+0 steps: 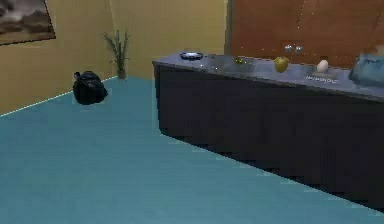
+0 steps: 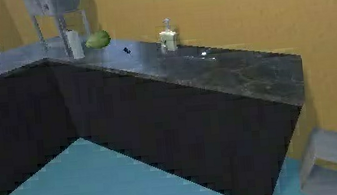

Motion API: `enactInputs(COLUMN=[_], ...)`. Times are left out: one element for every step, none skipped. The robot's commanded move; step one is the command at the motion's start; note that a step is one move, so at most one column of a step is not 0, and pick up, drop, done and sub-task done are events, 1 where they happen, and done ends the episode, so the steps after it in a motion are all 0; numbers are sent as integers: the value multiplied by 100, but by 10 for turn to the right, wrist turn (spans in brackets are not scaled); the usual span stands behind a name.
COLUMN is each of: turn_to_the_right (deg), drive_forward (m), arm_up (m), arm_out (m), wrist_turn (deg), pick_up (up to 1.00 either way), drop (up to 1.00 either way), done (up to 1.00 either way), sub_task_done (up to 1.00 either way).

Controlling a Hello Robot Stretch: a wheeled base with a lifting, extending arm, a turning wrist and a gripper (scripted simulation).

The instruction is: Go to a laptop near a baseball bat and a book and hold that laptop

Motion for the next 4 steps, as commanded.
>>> enactInputs(turn_to_the_right=[-450, -450, -450, -390], drive_forward=[0, 0, 0, 0], arm_up=[0, 0, 0, 0], arm_out=[0, 0, 0, 0], wrist_turn=[0, 0, 0, 0], pick_up=[0, 0, 0, 0], drop=[0, 0, 0, 0], done=[0, 0, 0, 0], sub_task_done=[0, 0, 0, 0])
